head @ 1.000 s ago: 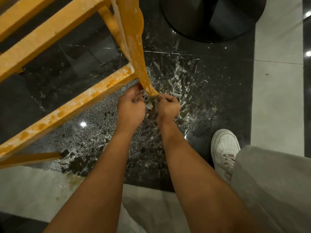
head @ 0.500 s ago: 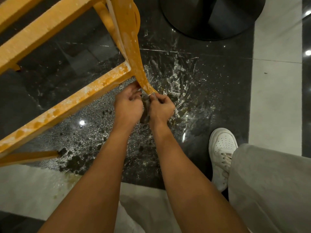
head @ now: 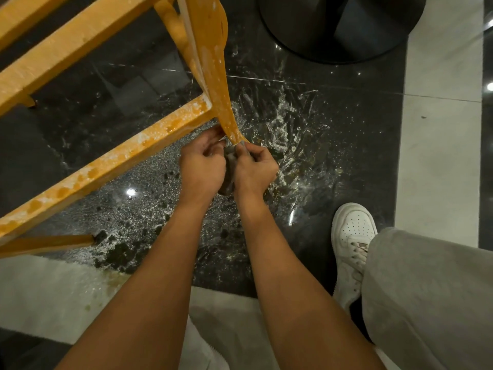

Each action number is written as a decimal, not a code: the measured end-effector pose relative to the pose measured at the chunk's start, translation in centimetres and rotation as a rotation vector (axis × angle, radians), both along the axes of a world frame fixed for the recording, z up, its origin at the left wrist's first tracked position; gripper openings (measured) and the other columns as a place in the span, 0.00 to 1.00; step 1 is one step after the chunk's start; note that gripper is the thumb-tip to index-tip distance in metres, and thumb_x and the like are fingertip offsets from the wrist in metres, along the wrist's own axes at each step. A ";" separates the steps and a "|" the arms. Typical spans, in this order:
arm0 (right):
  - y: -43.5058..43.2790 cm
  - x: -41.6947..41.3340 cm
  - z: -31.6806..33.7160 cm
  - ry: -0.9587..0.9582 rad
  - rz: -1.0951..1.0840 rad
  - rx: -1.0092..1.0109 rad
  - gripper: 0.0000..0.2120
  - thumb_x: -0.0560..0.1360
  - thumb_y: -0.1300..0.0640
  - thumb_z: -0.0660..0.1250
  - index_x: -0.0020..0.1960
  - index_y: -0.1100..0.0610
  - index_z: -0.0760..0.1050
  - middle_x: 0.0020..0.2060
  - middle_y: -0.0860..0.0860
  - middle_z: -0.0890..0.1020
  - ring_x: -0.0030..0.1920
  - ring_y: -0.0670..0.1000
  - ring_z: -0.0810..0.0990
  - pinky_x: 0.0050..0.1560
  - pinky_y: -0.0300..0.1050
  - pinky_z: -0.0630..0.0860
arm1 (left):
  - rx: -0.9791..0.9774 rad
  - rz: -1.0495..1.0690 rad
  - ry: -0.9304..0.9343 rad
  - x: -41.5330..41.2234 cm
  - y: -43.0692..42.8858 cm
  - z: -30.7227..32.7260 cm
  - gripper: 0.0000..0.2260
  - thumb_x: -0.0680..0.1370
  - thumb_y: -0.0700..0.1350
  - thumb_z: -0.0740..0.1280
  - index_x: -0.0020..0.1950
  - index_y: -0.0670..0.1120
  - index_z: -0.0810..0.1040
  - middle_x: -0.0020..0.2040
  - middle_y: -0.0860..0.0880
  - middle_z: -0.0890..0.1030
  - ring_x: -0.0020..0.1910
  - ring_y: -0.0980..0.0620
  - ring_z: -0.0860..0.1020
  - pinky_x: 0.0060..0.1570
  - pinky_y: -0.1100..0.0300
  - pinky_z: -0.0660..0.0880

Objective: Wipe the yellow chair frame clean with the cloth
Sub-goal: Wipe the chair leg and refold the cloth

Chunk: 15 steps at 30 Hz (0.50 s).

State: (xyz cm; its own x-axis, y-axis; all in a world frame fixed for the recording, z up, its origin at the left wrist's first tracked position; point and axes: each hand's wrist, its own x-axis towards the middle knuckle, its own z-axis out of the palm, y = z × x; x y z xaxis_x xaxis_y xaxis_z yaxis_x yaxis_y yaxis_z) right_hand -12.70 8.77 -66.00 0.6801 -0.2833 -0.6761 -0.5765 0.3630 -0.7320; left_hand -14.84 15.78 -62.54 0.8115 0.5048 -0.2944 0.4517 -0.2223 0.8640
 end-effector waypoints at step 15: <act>-0.2 0.5 0.3 -0.017 -0.033 -0.042 0.04 0.77 0.70 0.72 0.51 0.66 0.81 0.37 0.53 0.83 0.28 0.39 0.82 0.31 0.33 0.79 | 0.013 -0.039 -0.009 -0.2 -0.1 0.6 0.16 0.84 0.37 0.66 0.68 0.50 0.83 0.62 0.57 0.86 0.63 0.63 0.82 0.71 0.56 0.77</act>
State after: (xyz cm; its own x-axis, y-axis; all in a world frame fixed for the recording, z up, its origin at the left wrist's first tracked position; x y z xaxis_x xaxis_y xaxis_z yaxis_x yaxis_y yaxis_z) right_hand -12.24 8.57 -65.68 0.6816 -0.3334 -0.6514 -0.5520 0.3501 -0.7568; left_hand -15.04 15.68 -61.97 0.8335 0.4760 -0.2805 0.4344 -0.2508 0.8651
